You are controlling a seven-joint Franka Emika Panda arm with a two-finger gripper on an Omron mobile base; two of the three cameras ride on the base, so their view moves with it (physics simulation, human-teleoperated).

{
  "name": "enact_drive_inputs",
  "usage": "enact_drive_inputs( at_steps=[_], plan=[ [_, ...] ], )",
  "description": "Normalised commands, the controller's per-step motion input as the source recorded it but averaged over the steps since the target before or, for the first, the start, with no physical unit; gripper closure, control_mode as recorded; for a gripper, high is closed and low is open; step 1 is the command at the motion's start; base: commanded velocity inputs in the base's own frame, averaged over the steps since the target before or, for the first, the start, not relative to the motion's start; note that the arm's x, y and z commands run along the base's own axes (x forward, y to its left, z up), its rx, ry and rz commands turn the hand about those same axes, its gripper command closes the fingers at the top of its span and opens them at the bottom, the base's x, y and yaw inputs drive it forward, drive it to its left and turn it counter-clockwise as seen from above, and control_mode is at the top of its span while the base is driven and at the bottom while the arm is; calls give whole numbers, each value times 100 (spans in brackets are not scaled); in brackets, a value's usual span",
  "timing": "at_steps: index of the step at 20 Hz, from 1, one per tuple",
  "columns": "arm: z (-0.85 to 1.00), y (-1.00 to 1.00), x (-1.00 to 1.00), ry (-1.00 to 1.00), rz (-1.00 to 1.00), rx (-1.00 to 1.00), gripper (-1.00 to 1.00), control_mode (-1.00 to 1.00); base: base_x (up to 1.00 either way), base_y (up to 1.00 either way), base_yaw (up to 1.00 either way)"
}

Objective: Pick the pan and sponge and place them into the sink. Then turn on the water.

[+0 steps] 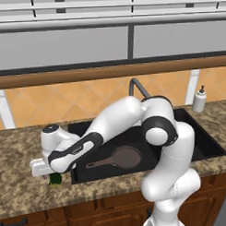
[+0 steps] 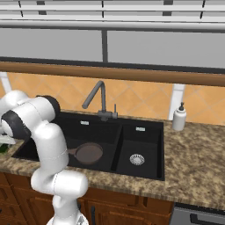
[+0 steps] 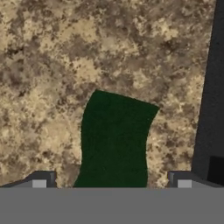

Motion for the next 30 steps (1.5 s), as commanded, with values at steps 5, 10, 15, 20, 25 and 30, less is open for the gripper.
enact_drive_inputs(
  at_steps=[5,10,15,20,25,30],
  plan=[
    [-20,0,0,-1,0,0,-100,-100,0,0,0],
    [-10,-1,0,-3,0,1,-100,-100,0,0,0],
    [-10,-1,0,-1,0,2,-100,-100,0,0,0],
    [-9,-8,0,-1,0,4,-100,-100,0,0,0],
    [-12,-7,0,-1,0,3,-100,-100,0,0,0],
    [-29,0,0,0,0,1,100,-100,0,0,0]
  ],
)
